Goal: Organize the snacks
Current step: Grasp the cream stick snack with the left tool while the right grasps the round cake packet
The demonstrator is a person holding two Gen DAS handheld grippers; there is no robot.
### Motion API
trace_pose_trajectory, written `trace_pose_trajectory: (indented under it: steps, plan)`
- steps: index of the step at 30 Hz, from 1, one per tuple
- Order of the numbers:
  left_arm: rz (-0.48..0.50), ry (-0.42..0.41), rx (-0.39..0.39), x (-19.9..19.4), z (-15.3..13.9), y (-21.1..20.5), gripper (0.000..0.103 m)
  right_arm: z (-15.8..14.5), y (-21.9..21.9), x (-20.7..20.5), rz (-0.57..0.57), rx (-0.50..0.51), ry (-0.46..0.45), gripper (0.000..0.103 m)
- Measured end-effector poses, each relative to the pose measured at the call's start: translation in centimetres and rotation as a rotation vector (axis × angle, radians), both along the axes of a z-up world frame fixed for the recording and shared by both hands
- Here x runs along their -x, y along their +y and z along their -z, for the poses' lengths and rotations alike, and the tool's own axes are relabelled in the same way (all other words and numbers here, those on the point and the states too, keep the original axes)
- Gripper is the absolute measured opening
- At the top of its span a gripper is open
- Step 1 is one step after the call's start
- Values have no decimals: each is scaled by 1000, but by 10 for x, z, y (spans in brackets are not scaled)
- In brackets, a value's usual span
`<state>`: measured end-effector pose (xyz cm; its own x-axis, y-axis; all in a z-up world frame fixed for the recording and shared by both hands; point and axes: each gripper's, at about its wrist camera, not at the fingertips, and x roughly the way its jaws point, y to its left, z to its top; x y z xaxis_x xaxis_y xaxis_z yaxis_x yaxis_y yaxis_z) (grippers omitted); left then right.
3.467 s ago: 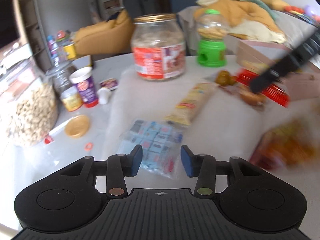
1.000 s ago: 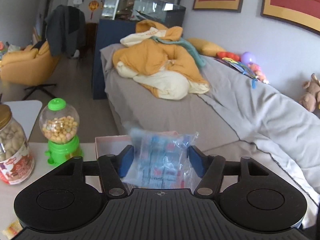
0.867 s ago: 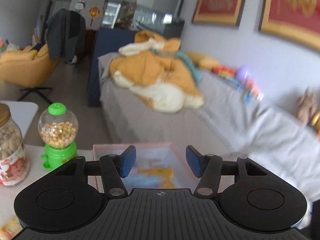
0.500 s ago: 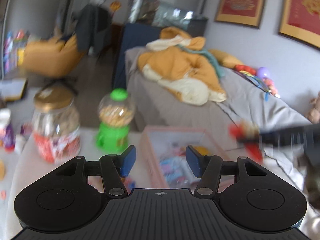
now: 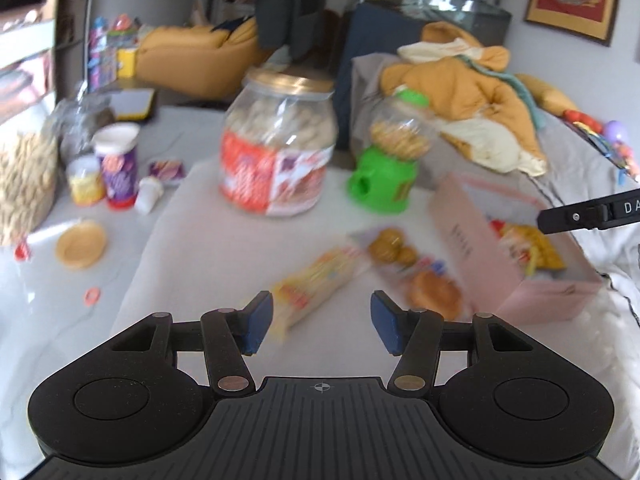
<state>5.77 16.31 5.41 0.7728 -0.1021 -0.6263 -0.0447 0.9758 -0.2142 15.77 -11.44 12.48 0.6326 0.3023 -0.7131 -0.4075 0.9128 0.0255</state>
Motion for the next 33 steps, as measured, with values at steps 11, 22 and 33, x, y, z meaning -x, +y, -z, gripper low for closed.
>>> trace_pose_trajectory:
  steps: [11, 22, 33]
  plan:
    - [-4, -2, -28, 40, 13, 14, 57, 57, 112, -12, -122, 31, 98, 56]
    - [123, 107, 35, 56, 30, -15, 49, 83, 117, 7, -181, 62, 153, 43]
    - [56, -109, -217, -8, 10, -25, 46, 88, 64, 66, -238, 7, 133, 47]
